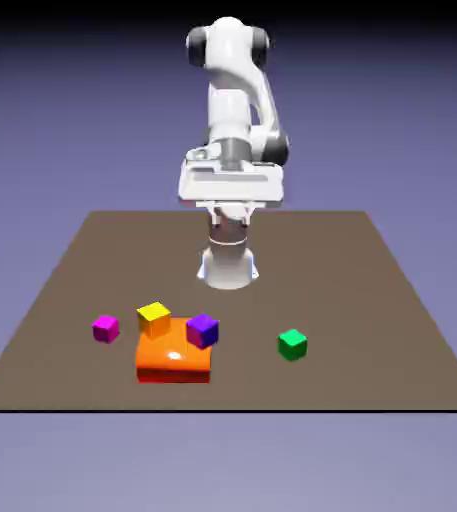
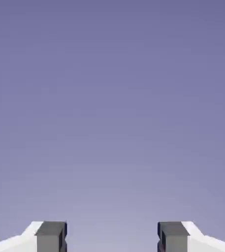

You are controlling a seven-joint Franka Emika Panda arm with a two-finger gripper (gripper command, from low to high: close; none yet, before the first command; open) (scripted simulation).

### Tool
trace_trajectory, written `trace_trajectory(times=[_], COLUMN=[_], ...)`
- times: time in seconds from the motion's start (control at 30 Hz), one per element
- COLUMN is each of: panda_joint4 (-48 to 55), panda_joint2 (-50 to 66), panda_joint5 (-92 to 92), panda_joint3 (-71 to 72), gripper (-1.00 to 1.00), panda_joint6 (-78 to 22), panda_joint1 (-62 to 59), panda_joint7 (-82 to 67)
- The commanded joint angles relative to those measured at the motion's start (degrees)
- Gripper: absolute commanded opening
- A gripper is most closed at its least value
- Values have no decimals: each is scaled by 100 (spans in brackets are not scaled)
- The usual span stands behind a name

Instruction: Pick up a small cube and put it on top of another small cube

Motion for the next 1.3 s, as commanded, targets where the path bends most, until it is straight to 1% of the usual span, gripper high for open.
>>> trace_trajectory(times=[0.0,0.63,0.67,0.87,0.9,0.93,1.1,1.17,1.27], panda_joint4=[66,1306,1306,1466,1466,1466,1327,1306,1295], panda_joint2=[208,4143,4143,5335,5335,5335,4298,4143,3581], panda_joint5=[15,308,308,953,954,954,392,308,-5], panda_joint3=[-92,-1834,-1834,-1150,-1150,-1150,-1745,-1834,-1977], gripper=[0,0,0,0,-100,-100,-100,-100,-100], panda_joint6=[-101,-2016,-2016,-998,-998,-998,-1883,-2016,-2534], panda_joint1=[-121,-2408,-2408,-2966,-2967,-2967,-2481,-2408,-1785], panda_joint7=[-114,-2262,-2262,-2724,-2724,-2724,-2322,-2262,-2012])
